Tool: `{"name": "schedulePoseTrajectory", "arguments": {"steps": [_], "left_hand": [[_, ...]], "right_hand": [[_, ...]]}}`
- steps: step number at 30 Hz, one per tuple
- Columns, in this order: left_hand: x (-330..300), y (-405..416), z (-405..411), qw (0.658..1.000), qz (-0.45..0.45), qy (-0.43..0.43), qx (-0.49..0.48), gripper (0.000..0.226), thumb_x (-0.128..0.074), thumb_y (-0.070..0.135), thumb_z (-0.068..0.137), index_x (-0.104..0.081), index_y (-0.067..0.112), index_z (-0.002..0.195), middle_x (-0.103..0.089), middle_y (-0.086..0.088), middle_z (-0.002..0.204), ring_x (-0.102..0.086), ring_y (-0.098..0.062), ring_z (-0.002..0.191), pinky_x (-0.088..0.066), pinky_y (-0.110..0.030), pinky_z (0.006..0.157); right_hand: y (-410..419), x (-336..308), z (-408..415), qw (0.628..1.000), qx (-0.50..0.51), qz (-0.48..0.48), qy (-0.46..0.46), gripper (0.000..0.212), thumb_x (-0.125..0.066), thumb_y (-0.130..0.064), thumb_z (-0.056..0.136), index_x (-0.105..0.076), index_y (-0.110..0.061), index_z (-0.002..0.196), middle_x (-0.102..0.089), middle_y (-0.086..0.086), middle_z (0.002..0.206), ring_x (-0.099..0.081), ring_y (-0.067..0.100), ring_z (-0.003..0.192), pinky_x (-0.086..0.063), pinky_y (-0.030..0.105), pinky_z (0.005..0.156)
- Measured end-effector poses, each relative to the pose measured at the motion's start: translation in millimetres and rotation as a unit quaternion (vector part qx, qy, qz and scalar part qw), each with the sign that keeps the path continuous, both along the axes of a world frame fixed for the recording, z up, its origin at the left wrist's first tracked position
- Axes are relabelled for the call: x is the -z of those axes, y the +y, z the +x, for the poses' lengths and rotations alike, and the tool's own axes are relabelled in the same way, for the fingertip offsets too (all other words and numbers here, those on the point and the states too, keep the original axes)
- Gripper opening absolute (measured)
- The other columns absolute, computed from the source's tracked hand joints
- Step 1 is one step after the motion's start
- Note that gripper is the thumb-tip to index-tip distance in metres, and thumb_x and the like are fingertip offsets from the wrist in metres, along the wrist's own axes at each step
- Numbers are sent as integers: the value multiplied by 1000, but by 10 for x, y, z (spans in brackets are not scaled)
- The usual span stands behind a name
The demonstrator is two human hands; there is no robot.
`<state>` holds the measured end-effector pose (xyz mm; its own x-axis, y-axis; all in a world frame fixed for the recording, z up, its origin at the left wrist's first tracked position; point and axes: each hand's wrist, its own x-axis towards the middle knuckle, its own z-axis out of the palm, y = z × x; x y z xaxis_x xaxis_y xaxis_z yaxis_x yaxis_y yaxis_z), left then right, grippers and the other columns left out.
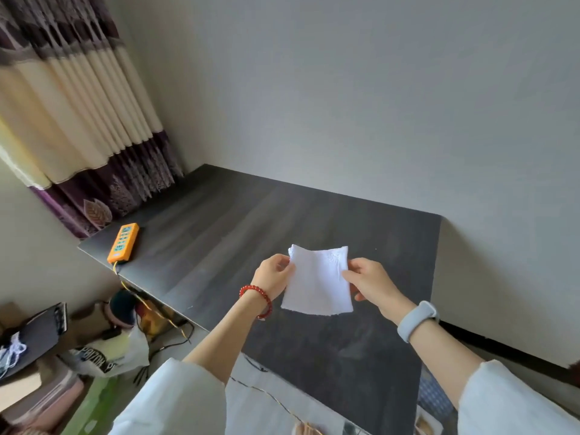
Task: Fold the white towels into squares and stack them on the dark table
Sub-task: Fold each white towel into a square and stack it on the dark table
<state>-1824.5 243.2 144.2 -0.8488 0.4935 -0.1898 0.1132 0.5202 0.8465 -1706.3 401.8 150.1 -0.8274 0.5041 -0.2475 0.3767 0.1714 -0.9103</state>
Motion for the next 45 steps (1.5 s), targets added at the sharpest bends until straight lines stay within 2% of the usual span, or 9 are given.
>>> {"name": "schedulePoseTrajectory", "arguments": {"steps": [7, 13, 20, 25, 27, 30, 37, 41, 45], "left_hand": [[353, 949, -1710, 997, -54, 10, 55, 25, -52, 24, 90, -59, 15, 111, -64, -2, 99, -60, -19, 90, -45, -25, 76], [792, 1663, -2660, 987, -120, -3, 111, 32, -50, 21, 90, -55, 18, 121, -63, -2, 108, -58, -20, 101, -44, -25, 82], [1424, 2619, -3571, 993, -57, 12, 98, 36, -47, 16, 90, -53, 19, 126, -63, 2, 115, -53, -12, 93, -39, -22, 79], [1790, 3140, -4005, 987, -9, -2, 161, 50, -46, 16, 93, -33, 16, 141, -53, 0, 132, -49, -17, 121, -39, -27, 99], [1929, 3205, -4072, 961, -91, 110, 238, 54, -42, 21, 95, -22, 19, 145, -31, 1, 149, -30, -19, 137, -28, -38, 111], [2099, 3162, -4094, 863, -239, 279, 347, 54, -27, 31, 99, -6, 21, 147, 0, 4, 157, 1, -16, 144, -5, -49, 115], [2206, 3079, -4125, 803, -322, 288, 411, 60, -18, 44, 98, 7, 19, 147, 13, 3, 156, 13, -18, 143, 7, -59, 109], [1905, 3088, -4089, 832, -293, 280, 379, 53, -30, 34, 98, -11, 23, 147, -4, -1, 156, 7, -26, 144, 2, -56, 112], [1416, 3135, -3935, 850, -252, 240, 396, 43, -35, 30, 97, -37, 21, 139, -29, -2, 150, -29, -22, 136, -23, -40, 112]], "right_hand": [[681, 574, -1631, 995, 97, -20, -3, 14, -48, -10, 87, -59, -6, 95, -65, 6, 89, -55, 18, 67, -43, 25, 53], [1153, 984, -2587, 986, 153, 11, -59, 14, -47, -12, 87, -57, -17, 96, -65, 1, 94, -61, 22, 87, -53, 43, 79], [1930, 1474, -3528, 968, 236, 68, -57, 25, -44, -8, 89, -56, -14, 110, -59, -2, 92, -57, 22, 91, -48, 35, 79], [2415, 1770, -3924, 954, 276, 113, -42, 38, -42, -6, 91, -46, -13, 128, -59, 0, 101, -53, 18, 95, -40, 26, 77], [2488, 1881, -3956, 944, 245, 196, -100, 42, -41, -10, 92, -41, -14, 134, -53, 2, 124, -49, 21, 113, -42, 29, 86], [2464, 2015, -3936, 888, 107, 387, -223, 47, -35, -21, 97, -27, -15, 142, -25, 2, 150, -28, 21, 136, -34, 36, 102], [2413, 2183, -3907, 854, -63, 386, -344, 55, -14, -38, 100, 8, -22, 147, 17, -1, 155, 15, 17, 143, 1, 50, 114], [2389, 1884, -3802, 860, -32, 393, -325, 52, -26, -30, 99, -10, -20, 147, -1, 2, 157, 5, 22, 144, -5, 47, 116], [2370, 1395, -3446, 928, 41, 251, -272, 36, -32, -24, 97, -50, -18, 128, -51, 3, 135, -42, 23, 128, -32, 37, 108]]}}
